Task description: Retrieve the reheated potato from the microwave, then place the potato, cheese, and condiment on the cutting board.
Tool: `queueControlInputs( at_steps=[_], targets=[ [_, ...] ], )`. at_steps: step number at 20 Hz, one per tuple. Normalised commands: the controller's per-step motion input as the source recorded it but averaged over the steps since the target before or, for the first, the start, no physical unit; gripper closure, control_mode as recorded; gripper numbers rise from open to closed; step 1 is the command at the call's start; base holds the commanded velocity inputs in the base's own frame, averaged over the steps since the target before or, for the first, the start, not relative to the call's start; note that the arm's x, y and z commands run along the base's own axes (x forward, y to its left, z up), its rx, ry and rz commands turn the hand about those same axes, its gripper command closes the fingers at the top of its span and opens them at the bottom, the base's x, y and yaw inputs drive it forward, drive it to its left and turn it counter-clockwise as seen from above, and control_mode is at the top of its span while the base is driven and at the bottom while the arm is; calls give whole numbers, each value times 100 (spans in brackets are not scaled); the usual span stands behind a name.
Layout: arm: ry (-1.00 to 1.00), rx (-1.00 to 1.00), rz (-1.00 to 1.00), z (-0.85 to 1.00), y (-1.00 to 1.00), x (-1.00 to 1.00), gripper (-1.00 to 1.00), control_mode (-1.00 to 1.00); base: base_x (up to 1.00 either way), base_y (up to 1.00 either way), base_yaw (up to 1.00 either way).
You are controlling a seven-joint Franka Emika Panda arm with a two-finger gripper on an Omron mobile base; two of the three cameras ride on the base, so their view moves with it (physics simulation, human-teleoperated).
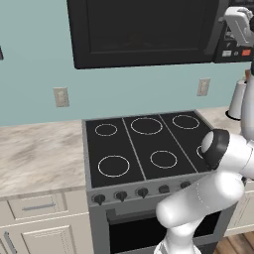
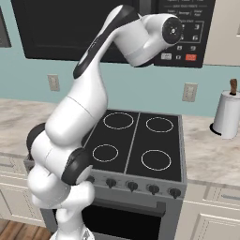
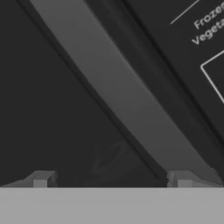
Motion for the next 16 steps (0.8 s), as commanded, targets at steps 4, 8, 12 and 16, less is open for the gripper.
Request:
queueControlInputs(
  at_steps=[4,8,12,16],
  targets=[
    [0,0,0,-1,0,36,-100,-100,0,0,0],
    [0,0,0,0,-5,28,-100,-100,0,0,0],
    [0,0,0,0,-11,19,-100,-100,0,0,0],
    [0,-1,0,0,-18,10,-100,-100,0,0,0]
  ],
)
